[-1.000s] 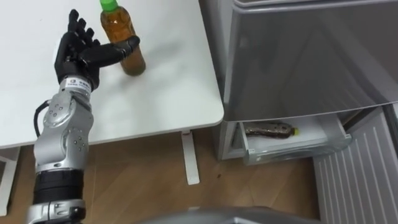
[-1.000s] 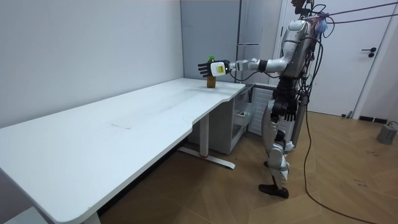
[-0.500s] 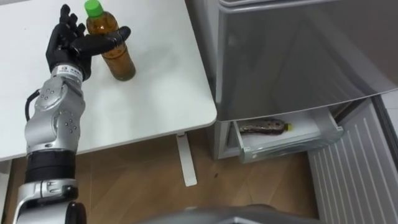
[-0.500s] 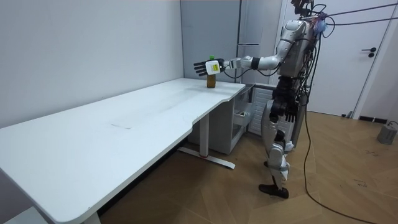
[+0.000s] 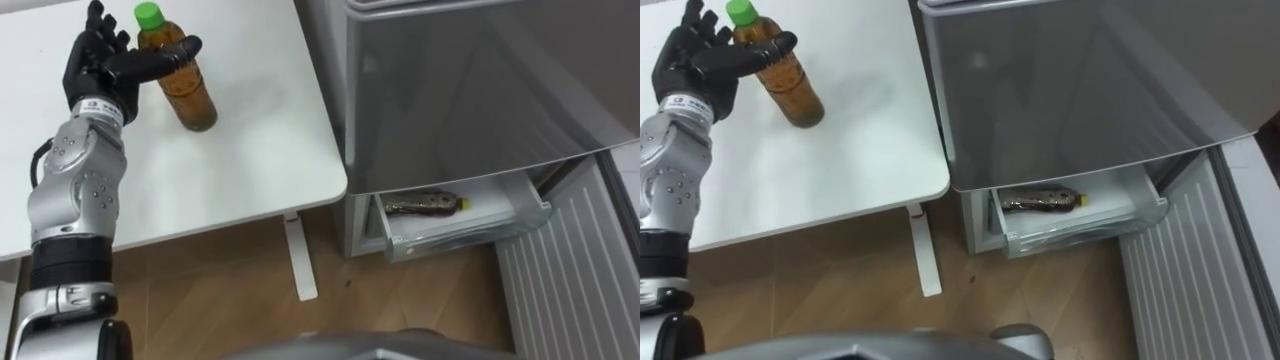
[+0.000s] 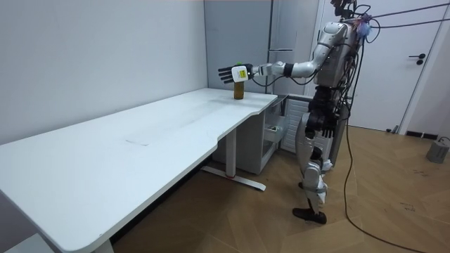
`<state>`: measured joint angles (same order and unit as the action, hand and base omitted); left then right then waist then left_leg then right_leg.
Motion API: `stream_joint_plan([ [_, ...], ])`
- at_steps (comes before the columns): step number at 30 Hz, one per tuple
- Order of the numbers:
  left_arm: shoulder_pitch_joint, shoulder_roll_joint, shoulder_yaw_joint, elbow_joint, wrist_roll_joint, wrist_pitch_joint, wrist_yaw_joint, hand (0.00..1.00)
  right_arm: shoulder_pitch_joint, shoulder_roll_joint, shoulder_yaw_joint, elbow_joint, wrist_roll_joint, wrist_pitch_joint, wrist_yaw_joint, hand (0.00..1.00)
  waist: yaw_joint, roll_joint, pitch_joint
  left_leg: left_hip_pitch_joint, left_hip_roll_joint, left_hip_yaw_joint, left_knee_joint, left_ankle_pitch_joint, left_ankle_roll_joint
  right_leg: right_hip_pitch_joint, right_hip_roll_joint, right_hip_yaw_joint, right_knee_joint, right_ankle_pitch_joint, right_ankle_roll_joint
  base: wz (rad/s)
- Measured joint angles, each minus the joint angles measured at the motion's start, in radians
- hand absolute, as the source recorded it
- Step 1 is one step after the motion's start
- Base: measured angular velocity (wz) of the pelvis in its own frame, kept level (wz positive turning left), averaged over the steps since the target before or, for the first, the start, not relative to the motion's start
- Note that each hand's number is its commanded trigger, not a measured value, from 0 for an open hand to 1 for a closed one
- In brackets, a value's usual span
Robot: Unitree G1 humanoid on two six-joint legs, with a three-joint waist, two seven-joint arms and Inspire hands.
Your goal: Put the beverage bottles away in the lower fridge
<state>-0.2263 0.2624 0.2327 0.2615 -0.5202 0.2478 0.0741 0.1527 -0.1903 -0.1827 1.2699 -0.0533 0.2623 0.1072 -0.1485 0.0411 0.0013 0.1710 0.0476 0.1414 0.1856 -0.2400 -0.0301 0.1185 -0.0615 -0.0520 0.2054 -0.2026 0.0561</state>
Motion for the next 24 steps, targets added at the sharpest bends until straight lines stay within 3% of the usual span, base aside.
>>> stream_joint_plan([
  [7, -0.019, 0.005, 0.001, 0.05, 0.0, 0.015, 0.001, 0.0, -0.006, -0.003, -0.006, 0.0, 0.0, 0.003, -0.002, 0.0, -0.005, 0.004, -0.0003, 0.004, 0.002, 0.022, 0.0, 0.0, 0.0, 0.0, 0.0, 0.003, 0.002, 0.0, 0.0, -0.01],
  [13, -0.024, 0.016, 0.001, 0.076, 0.0, 0.031, -0.005, 0.0, -0.016, -0.004, -0.009, -0.008, 0.0, 0.021, -0.01, 0.0, -0.007, 0.016, -0.0065, 0.002, 0.002, 0.035, -0.005, 0.0, 0.0, -0.011, 0.002, 0.02, 0.019, 0.0, -0.001, -0.09],
  [24, -0.027, 0.043, 0.001, 0.114, 0.001, 0.074, -0.003, 0.0, -0.014, -0.01, -0.009, -0.03, 0.009, 0.024, -0.03, 0.0, -0.01, 0.014, -0.0037, -0.002, 0.004, 0.036, -0.006, 0.0, 0.0, -0.014, 0.005, 0.023, 0.018, 0.001, -0.001, -0.01],
])
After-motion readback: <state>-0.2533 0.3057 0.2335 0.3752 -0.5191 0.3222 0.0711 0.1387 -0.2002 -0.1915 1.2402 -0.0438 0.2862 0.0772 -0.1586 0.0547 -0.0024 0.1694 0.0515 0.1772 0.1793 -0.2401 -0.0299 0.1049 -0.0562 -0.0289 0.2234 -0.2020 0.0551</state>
